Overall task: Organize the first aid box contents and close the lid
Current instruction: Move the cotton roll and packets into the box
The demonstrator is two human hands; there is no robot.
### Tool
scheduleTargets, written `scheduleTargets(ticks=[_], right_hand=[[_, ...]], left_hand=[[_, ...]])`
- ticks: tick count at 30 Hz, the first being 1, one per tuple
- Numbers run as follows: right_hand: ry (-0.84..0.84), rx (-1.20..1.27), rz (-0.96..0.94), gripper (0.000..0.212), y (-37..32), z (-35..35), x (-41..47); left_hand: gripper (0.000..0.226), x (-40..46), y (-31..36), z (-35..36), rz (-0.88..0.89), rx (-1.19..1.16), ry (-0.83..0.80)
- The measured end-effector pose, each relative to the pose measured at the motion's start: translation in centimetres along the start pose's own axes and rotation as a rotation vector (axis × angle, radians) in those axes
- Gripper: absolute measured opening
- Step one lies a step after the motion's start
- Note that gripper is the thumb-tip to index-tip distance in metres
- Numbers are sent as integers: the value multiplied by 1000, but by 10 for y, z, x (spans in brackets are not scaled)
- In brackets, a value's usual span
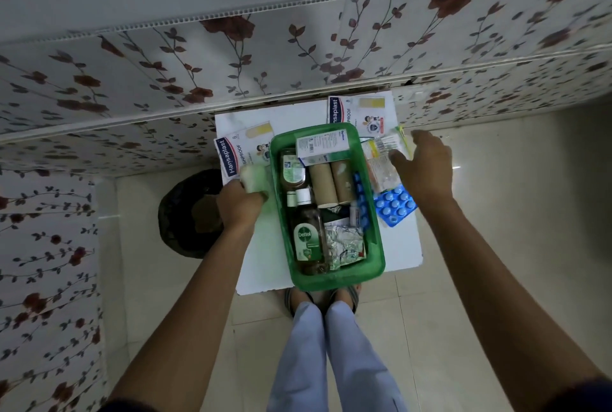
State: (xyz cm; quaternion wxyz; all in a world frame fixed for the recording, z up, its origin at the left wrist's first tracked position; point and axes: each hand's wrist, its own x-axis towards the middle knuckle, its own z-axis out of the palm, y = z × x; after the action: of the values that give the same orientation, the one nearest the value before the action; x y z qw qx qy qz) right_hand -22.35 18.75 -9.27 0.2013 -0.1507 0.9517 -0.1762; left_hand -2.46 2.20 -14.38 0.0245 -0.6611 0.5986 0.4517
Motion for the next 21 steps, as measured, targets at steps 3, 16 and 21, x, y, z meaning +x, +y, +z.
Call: scheduleTargets(ticks=[3, 16, 21], right_hand=[[-220, -117, 150, 77, 9, 14, 27], [-189, 104, 122, 36, 0, -19, 14], [-111, 108, -249, 27, -30, -75, -42]], left_hand=[[22, -9, 4, -12, -71, -229, -4], [10, -85, 41, -41, 61, -532, -30], [15, -86, 38, -45, 72, -584, -28]])
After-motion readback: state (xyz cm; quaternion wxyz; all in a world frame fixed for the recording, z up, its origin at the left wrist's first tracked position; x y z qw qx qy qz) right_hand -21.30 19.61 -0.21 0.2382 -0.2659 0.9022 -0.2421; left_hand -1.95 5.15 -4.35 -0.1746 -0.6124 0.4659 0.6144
